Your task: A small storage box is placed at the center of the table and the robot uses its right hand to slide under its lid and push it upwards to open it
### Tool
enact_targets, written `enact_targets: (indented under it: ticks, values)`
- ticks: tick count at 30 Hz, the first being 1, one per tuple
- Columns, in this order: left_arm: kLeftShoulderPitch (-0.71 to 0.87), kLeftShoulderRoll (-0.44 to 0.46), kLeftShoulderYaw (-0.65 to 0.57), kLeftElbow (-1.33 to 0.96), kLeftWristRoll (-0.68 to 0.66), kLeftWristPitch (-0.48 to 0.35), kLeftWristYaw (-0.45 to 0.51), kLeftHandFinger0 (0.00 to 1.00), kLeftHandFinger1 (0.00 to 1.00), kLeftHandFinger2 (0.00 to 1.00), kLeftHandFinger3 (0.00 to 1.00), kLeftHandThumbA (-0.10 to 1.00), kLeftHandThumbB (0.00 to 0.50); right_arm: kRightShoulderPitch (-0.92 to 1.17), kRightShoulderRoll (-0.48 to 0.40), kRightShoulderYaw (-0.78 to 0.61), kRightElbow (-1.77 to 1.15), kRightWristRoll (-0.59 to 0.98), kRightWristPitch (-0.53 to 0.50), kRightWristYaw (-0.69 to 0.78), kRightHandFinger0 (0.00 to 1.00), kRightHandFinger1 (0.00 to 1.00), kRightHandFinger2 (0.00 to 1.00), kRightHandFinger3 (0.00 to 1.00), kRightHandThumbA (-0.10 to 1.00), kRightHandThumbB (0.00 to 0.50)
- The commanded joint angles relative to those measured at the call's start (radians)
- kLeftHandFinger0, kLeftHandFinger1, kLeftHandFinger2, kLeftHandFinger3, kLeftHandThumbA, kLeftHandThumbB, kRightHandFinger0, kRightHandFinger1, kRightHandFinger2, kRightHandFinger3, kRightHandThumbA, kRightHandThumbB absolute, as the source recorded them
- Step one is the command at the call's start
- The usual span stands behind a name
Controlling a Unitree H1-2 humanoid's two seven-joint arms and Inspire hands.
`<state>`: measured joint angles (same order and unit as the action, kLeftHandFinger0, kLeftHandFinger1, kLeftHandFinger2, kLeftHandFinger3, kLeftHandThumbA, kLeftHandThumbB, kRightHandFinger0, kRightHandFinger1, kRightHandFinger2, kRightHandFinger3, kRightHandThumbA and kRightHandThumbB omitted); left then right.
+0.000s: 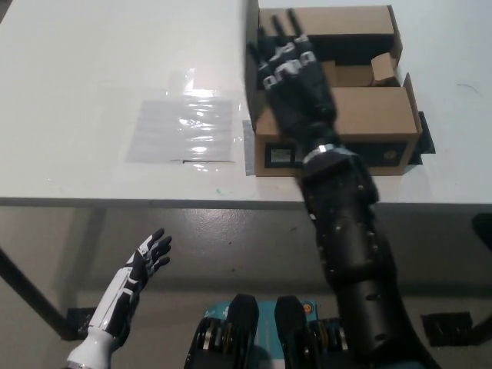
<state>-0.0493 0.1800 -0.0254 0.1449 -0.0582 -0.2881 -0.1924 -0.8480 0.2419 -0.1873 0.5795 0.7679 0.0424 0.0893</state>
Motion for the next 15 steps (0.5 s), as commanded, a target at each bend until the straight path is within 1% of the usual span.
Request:
enact_targets:
  ticks: [1,2,5,7,10,13,14,15]
  values:
    - [-0.015,0.01,-0.006,-0.024,0.015,-0.029,-0.006,1.0,1.0,1.0,1.0,1.0,0.358,-0.083,0.035,0.063,0.059,-0.109,-0.047,0.049,1.0,1.0,1.0,1.0,1.0,0.322]
    - [-0.017,0.01,-0.006,-0.024,0.016,-0.031,-0.005,1.0,1.0,1.0,1.0,1.0,0.357,-0.087,0.036,0.074,0.074,-0.124,-0.057,0.06,1.0,1.0,1.0,1.0,1.0,0.314]
    - [-0.02,0.013,-0.004,-0.023,0.012,-0.037,-0.007,1.0,1.0,1.0,1.0,1.0,0.358,-0.106,0.045,0.122,0.114,-0.172,-0.069,0.079,1.0,1.0,1.0,1.0,1.0,0.326]
    - [-0.024,0.013,-0.005,-0.022,0.01,-0.035,-0.009,1.0,1.0,1.0,1.0,1.0,0.358,-0.114,0.042,0.153,0.126,-0.215,-0.08,0.073,1.0,1.0,1.0,1.0,1.0,0.319]
    - [-0.024,0.013,-0.008,-0.024,0.014,-0.032,-0.009,1.0,1.0,1.0,1.0,1.0,0.358,-0.121,0.048,0.195,0.15,-0.261,-0.096,0.079,1.0,1.0,1.0,1.0,1.0,0.295]
    - [-0.029,0.015,-0.008,-0.023,0.017,-0.03,-0.009,1.0,1.0,1.0,1.0,1.0,0.35,-0.121,0.048,0.227,0.168,-0.307,-0.109,0.07,1.0,1.0,1.0,1.0,1.0,0.31]
    - [-0.031,0.013,-0.01,-0.021,0.019,-0.031,-0.008,1.0,1.0,1.0,1.0,1.0,0.348,-0.12,0.041,0.246,0.193,-0.329,-0.115,0.087,1.0,1.0,1.0,1.0,1.0,0.329]
    - [-0.032,0.014,-0.01,-0.021,0.019,-0.031,-0.008,1.0,1.0,1.0,1.0,1.0,0.345,-0.12,0.039,0.252,0.205,-0.336,-0.122,0.096,1.0,1.0,1.0,1.0,1.0,0.33]
